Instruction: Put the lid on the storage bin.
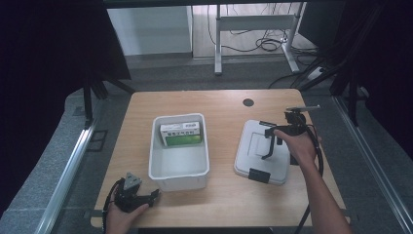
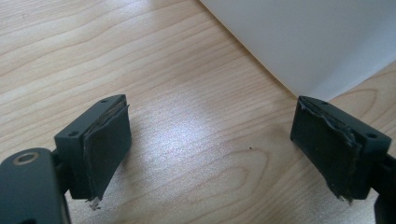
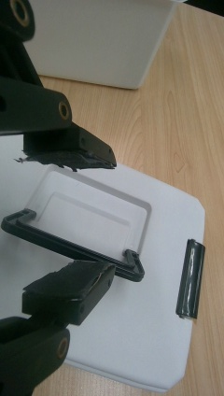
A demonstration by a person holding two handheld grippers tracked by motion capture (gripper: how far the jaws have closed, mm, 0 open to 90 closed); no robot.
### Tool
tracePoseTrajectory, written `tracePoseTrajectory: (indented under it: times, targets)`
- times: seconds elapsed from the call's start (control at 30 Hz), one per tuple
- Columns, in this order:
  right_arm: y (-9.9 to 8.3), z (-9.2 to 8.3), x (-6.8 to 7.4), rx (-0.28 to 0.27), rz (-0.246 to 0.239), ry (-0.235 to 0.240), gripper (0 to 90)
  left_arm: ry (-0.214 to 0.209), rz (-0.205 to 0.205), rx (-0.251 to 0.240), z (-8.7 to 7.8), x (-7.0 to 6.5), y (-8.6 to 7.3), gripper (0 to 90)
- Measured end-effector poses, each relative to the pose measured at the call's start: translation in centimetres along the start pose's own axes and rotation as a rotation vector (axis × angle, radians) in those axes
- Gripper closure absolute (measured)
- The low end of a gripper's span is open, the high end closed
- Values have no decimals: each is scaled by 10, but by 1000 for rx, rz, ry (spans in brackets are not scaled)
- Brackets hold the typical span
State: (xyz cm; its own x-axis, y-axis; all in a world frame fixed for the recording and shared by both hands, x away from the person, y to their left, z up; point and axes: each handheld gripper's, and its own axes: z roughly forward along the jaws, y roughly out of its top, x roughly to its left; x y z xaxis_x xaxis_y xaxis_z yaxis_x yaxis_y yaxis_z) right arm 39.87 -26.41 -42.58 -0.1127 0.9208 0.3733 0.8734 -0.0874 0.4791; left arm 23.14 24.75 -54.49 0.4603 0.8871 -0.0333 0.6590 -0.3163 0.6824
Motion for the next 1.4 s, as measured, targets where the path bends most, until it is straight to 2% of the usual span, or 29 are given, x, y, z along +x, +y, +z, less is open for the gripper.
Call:
tracePoseTrajectory:
  times: [0.13,0.37,0.43,0.63,0.87,1.13,1.27,1.4]
  targets:
    - [0,4,0,17,-2,-17,424,0,0,0,0,0,0,122]
    - [-2,18,-11,7,38,-29,426,-1,2,1,0,0,0,122]
    - [-2,23,-16,27,43,-51,439,-1,2,1,0,0,0,122]
    - [-3,27,-20,37,60,-51,480,-1,2,1,0,0,0,122]
    - [-6,32,-23,79,80,-47,538,-1,2,1,0,0,0,122]
    - [-6,36,-25,146,163,-25,699,-2,2,1,0,0,0,122]
    - [-4,35,-25,171,211,-22,756,-2,3,1,0,0,0,122]
    - [-3,35,-23,185,237,-27,798,-2,2,1,0,0,0,122]
